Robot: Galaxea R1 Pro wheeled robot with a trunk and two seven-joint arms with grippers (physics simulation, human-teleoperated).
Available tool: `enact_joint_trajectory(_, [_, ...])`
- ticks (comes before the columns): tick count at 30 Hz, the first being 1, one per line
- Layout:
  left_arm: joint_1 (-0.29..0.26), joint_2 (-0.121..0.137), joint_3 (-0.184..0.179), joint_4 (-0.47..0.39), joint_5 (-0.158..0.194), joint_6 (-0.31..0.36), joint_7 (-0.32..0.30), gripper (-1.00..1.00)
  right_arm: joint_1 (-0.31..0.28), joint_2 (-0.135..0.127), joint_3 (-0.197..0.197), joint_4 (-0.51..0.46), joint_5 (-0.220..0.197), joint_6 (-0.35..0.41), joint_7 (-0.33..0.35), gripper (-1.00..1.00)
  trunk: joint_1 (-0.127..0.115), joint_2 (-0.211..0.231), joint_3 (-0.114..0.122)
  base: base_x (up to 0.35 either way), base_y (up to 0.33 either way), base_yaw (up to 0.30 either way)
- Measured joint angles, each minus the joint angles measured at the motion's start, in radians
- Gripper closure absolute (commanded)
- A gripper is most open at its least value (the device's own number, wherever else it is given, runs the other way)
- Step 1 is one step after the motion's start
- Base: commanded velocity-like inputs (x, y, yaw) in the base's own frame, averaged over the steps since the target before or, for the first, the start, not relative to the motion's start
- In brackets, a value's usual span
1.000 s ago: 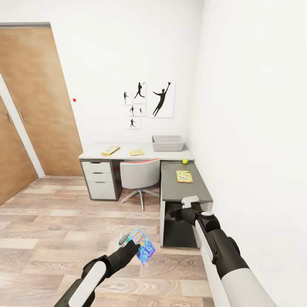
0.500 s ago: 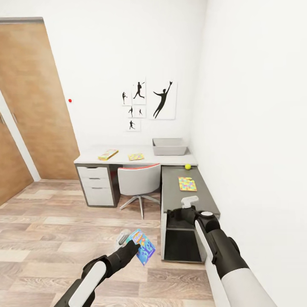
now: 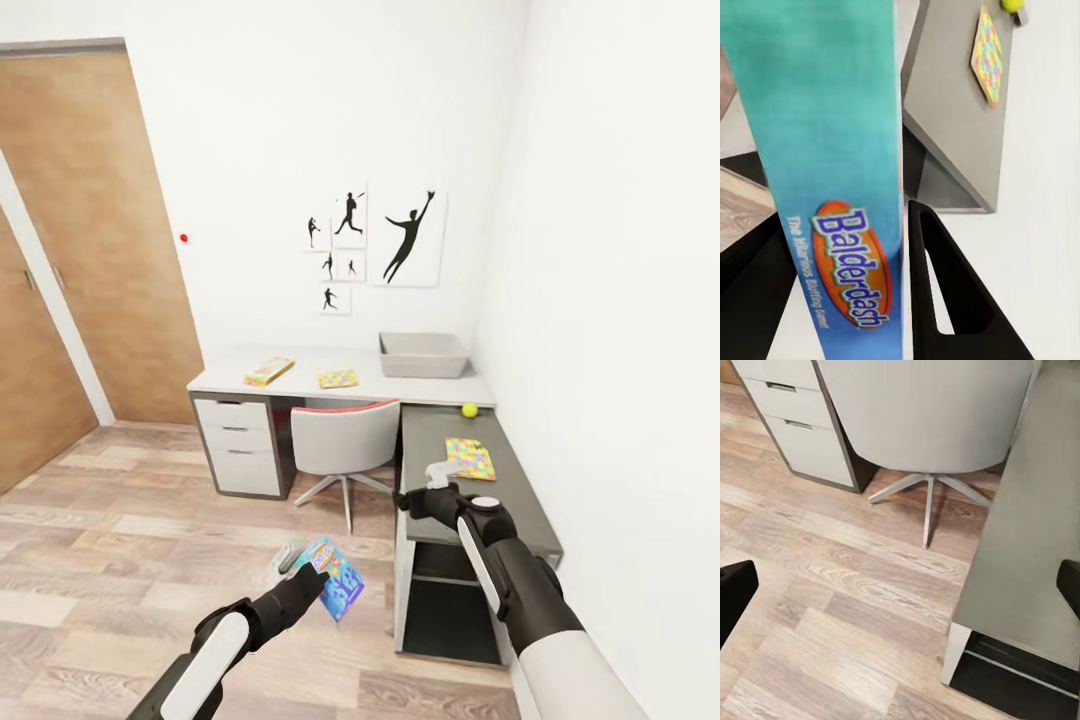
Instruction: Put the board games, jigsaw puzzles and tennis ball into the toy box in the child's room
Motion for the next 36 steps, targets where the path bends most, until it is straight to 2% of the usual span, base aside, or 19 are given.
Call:
enact_joint_trajectory(9, [0.0, 0.0, -0.001, 0.0, 0.0, 0.0, 0.0, 1.0, 0.017, 0.0, 0.01, -0.027, 0.001, 0.002, -0.001, -1.0, 0.0, 0.0, 0.0, 0.315, -0.127, 0.005])
enact_joint_trajectory(13, [0.0, 0.0, -0.001, 0.0, 0.001, 0.0, 0.0, 1.0, 0.02, -0.001, 0.033, -0.033, 0.002, 0.002, -0.002, -1.0, 0.0, 0.0, 0.0, 0.108, -0.067, 0.001])
enact_joint_trajectory(17, [0.0, 0.0, -0.001, -0.001, 0.001, 0.0, -0.001, 1.0, 0.02, -0.001, 0.04, -0.034, 0.003, 0.002, -0.002, -1.0, 0.001, 0.0, 0.0, 0.028, -0.018, 0.023])
enact_joint_trajectory(36, [0.0, 0.005, 0.001, -0.007, 0.002, 0.0, 0.0, 1.0, 0.021, -0.001, 0.043, -0.036, 0.004, 0.002, -0.005, -1.0, 0.0, 0.0, 0.0, 0.033, -0.022, 0.22])
